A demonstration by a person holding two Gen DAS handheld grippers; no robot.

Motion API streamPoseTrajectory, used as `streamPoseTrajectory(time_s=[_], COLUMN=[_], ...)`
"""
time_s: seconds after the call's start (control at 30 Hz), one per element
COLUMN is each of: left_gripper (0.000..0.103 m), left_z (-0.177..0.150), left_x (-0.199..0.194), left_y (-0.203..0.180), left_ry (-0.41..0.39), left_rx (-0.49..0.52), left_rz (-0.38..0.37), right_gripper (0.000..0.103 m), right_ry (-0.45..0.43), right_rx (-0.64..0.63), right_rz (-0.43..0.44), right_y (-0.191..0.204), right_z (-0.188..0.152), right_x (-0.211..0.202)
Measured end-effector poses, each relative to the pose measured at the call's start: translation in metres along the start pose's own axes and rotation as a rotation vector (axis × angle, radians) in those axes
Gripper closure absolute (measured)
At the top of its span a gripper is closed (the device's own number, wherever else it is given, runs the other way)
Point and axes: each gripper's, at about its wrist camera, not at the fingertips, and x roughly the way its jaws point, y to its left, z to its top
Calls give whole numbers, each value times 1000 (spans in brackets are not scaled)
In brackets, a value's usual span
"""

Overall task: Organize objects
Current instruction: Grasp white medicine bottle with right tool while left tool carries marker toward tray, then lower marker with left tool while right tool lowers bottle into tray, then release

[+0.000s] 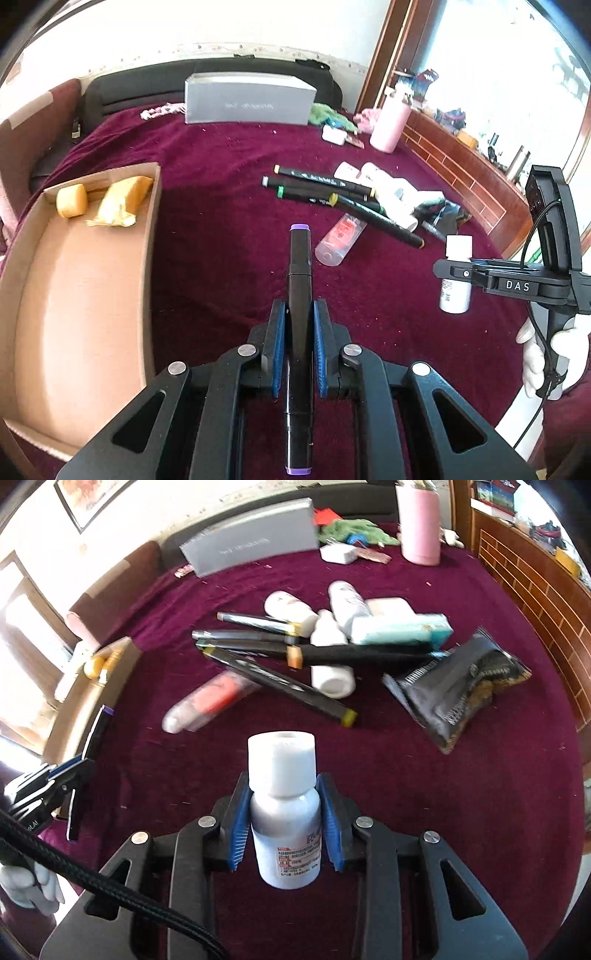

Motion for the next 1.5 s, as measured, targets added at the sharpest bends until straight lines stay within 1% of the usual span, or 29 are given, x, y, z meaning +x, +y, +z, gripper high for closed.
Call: streamPoseTrajectory(time_s=[0.2, 0.33, 0.6, 0.8, 1.07, 1.2, 1.3, 1.5], left_gripper=[91, 91, 91, 91, 91, 91, 91, 91], left_z=[0, 1, 2, 1, 4, 17, 28, 44], left_x=[-22, -41, -71, -78, -80, -75, -70, -57], left_y=[20, 41, 92, 127, 161, 177, 186, 206], left_ry=[-48, -89, -134, -146, -139, -126, -115, -91], left_rx=[-42, -82, -138, -178, -229, -234, -229, -241], left_rz=[14, 33, 116, 156, 175, 192, 219, 248], right_gripper=[71, 71, 71, 71, 71, 71, 70, 70], right_ry=[-51, -75, -82, -59, -18, 26, 47, 94], right_rx=[-29, -64, -161, -218, -282, -284, -283, -279], right_rz=[57, 90, 142, 181, 228, 258, 265, 268], right_y=[31, 55, 114, 158, 212, 236, 252, 280], right_z=[6, 12, 22, 30, 36, 43, 50, 65], right_x=[-12, -20, -22, -11, 9, 30, 46, 76])
